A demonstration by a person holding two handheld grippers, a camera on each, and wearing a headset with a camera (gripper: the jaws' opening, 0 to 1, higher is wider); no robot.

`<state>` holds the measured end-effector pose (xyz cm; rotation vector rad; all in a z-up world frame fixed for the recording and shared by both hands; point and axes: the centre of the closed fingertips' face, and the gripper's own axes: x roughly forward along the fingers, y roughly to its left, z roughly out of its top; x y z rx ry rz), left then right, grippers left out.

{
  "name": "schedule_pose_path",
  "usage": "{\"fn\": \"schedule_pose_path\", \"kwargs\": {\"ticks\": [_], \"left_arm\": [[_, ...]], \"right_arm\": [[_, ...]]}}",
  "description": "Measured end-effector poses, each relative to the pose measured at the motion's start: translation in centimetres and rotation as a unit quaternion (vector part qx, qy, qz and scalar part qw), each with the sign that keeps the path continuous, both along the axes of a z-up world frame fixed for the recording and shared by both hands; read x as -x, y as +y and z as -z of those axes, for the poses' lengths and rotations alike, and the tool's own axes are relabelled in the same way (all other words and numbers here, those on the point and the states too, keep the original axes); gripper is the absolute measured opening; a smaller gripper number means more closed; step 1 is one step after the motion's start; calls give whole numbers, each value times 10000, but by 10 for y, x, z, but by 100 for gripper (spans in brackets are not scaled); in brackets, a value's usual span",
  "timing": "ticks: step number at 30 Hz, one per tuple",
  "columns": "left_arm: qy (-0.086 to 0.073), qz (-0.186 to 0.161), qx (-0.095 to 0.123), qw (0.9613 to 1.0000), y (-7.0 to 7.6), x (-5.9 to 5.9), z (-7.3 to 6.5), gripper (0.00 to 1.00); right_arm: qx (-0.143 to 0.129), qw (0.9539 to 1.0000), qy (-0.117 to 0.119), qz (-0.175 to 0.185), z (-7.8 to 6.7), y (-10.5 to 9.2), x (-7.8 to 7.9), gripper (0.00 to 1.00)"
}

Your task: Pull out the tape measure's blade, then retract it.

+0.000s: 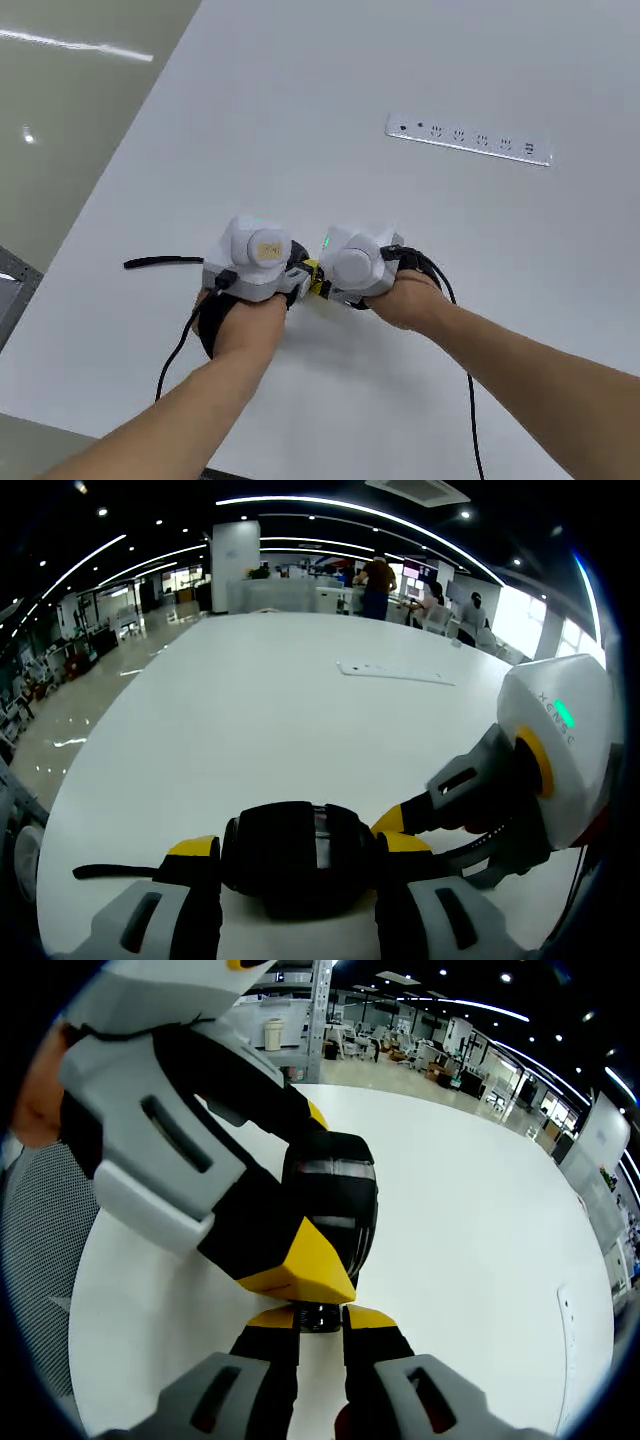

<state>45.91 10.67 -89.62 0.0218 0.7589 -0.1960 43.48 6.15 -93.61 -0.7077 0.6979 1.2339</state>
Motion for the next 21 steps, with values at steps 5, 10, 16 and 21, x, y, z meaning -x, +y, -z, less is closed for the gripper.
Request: {"fn": "schedule_pose_path", "kwargs": {"ticks": [5, 10, 16, 21], "left_arm": [[25, 17, 26, 10000, 0, -1, -1, 60], [19, 119, -63, 9999, 0, -1, 0, 61], [5, 167, -74, 9998, 1, 2, 2, 61], [-8, 214, 5, 9998, 1, 4, 0, 61]], "right_arm": [[-11, 10000, 42, 38, 0, -1, 1, 19], [-4, 9998, 87, 160, 0, -6, 0, 23], [-52, 9997, 87, 234, 0, -7, 2, 22], [-27, 9994, 80, 326, 0, -9, 2, 24]]}}
